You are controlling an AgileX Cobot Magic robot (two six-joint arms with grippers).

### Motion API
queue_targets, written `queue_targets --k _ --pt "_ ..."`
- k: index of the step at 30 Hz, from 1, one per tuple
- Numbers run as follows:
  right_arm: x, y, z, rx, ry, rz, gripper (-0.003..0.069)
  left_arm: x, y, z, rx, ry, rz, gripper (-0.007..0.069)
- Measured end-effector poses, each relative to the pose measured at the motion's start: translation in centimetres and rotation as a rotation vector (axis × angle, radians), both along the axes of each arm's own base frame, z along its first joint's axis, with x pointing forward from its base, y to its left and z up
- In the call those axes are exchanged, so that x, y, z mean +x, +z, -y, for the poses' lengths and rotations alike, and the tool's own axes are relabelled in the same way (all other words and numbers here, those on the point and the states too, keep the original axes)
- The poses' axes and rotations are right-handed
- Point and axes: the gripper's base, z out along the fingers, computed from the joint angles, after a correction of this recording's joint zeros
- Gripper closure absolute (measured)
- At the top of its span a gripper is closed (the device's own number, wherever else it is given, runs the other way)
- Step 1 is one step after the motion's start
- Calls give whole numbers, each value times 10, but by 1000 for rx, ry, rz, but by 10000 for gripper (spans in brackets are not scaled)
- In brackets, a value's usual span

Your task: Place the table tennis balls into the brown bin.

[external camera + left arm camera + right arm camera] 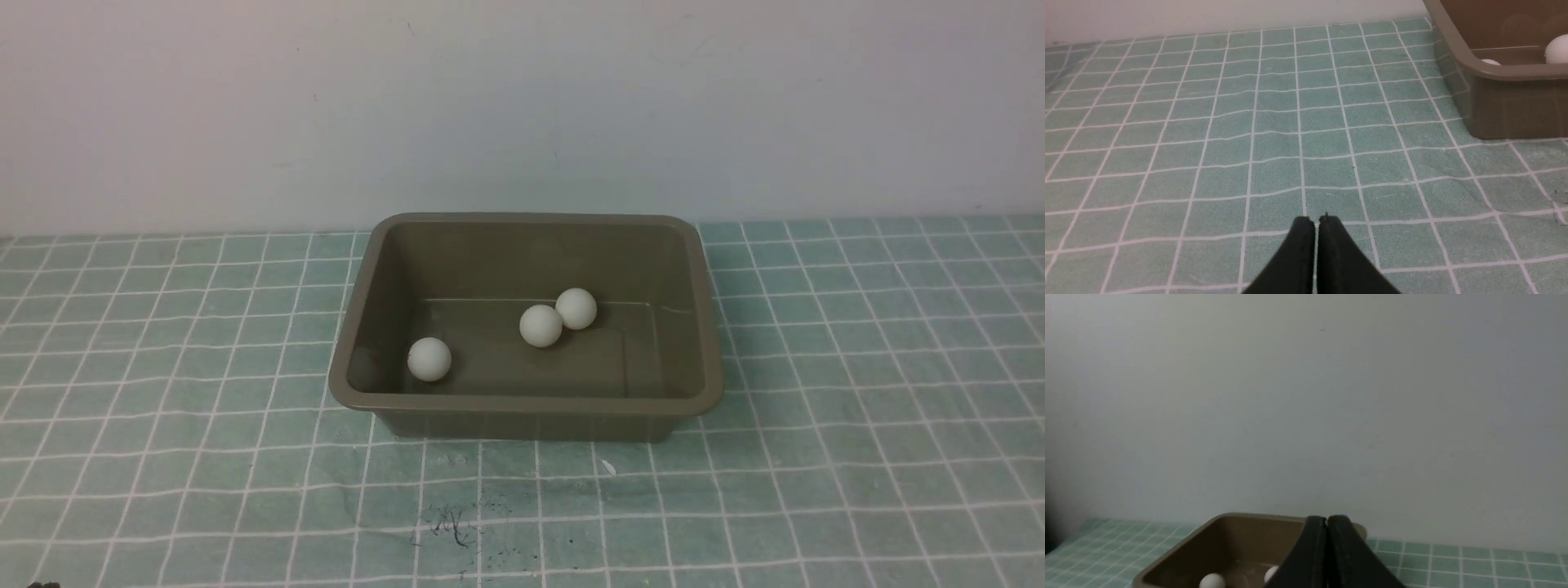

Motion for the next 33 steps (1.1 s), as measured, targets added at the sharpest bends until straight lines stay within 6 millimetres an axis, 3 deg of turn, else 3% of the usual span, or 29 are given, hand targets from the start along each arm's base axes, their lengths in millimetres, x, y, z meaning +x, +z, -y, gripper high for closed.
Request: queue_targets --k 6,10,14,17,18,20,21,33 --pt "-4 1 -9 -69 99 43 672 0 0 0 0 0 0 629" --pt "3 -8 -10 -107 7 62 672 0 0 0 1 0 0 629" --pt "19 -38 -9 -161 -179 -1 672 0 0 0 1 0 0 629" --pt "35 -84 -4 -240 -311 -109 672 0 0 0 1 0 0 629" --pt "36 -87 -4 -245 -316 -116 672 0 0 0 1 0 0 629" --pt "43 -123 -1 -302 -353 -196 672 0 0 0 1 0 0 629" --pt "43 -130 -1 -311 -355 -213 672 0 0 0 1 0 0 629" --pt "43 -135 0 -326 -353 -256 672 0 0 0 1 0 0 629"
